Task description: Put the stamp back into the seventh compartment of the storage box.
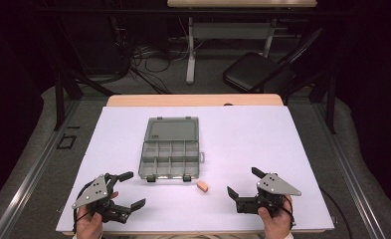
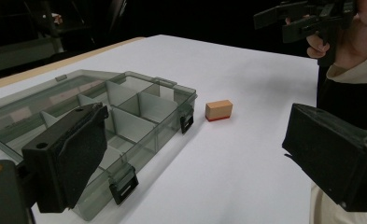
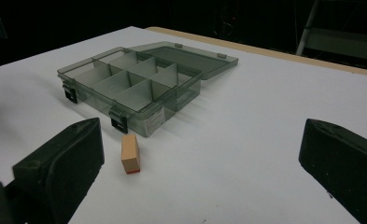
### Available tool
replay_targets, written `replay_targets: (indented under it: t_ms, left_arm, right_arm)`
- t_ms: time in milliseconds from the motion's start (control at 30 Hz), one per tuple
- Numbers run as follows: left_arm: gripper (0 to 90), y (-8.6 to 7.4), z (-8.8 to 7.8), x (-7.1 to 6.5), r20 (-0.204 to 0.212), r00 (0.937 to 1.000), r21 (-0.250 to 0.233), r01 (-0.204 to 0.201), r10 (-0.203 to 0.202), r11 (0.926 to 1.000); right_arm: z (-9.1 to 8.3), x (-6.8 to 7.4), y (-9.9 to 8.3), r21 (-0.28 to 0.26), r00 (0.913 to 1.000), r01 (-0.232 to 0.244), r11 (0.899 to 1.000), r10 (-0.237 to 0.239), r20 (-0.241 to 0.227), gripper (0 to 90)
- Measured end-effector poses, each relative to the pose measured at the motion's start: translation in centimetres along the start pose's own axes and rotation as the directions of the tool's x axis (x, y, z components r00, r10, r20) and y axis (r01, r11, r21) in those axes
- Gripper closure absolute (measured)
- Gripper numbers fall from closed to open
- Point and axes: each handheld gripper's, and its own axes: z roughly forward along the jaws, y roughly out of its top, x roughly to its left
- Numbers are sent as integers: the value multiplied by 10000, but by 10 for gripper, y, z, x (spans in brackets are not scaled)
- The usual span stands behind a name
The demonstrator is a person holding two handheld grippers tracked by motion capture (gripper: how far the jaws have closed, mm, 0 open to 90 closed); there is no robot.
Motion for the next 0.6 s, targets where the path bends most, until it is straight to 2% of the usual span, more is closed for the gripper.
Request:
replay_targets:
  t_ms: [367, 600]
  left_arm:
    - [62, 0, 0, 0, 20, 10000, -33, -82, 82, 10000]
    - [62, 0, 2, 2, -10, 10000, -32, 55, -55, 10000]
  right_arm:
    - [2, 2, 0, 142, 10000, 2, 9999, -2, -9, 0]
    - [6, 2, 2, 406, 9999, 78, 9991, -75, -73, 0]
